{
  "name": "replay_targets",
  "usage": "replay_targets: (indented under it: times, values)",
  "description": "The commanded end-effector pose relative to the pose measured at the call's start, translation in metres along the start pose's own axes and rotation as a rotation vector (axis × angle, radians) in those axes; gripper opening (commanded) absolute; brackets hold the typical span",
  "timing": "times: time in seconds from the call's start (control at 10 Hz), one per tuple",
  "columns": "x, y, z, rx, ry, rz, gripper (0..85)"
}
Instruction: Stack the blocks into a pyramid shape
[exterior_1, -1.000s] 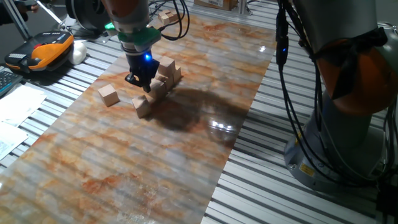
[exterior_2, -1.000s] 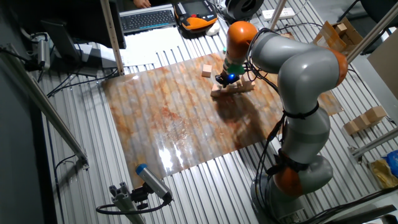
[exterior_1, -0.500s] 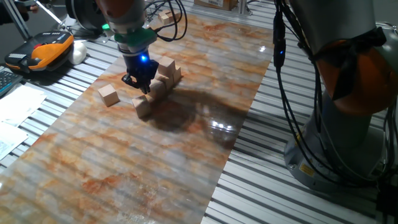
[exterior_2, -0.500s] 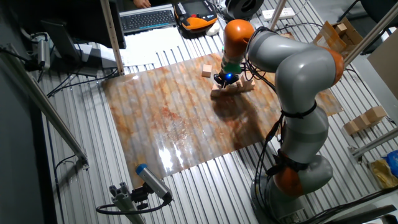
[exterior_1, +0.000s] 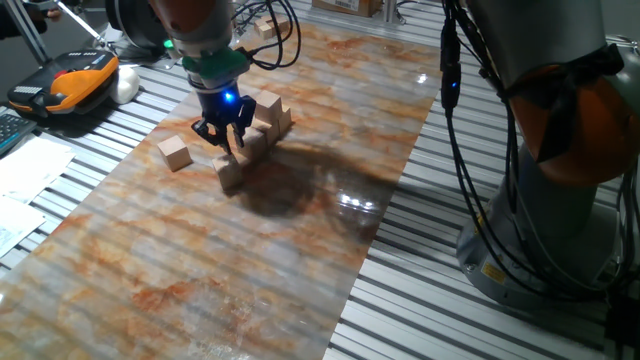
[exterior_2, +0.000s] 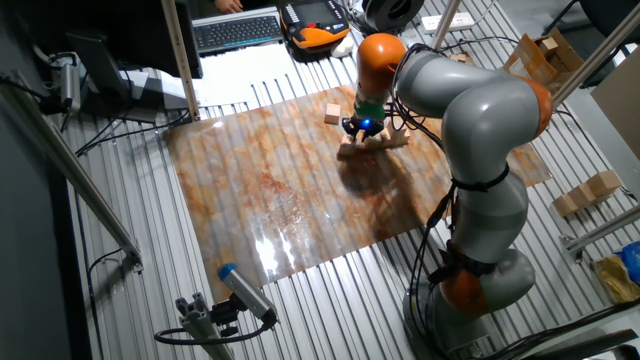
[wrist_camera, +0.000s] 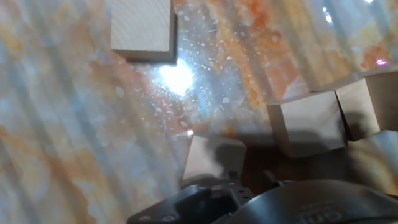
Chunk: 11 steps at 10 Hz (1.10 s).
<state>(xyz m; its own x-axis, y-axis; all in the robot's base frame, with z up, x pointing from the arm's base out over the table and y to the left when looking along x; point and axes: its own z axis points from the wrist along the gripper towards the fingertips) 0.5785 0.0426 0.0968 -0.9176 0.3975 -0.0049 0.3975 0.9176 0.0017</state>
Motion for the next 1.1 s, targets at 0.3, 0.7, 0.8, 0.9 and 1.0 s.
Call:
replay_targets:
  times: [0.3,0.7,0.8,0.9,1.0]
  values:
    - [-0.0020,0.0023,0.0036,-0.008,-0.021,0.006,34.0]
    - [-0.0014,0.0047,0.0040,0.000,-0.030,0.026,34.0]
    - [-0.0015,0.0053,0.0051,0.001,-0.033,0.029,34.0]
    - [-0.0007,0.0058,0.0061,0.009,-0.039,0.039,51.0]
    - [0.0002,0.0062,0.0066,0.001,-0.040,0.054,51.0]
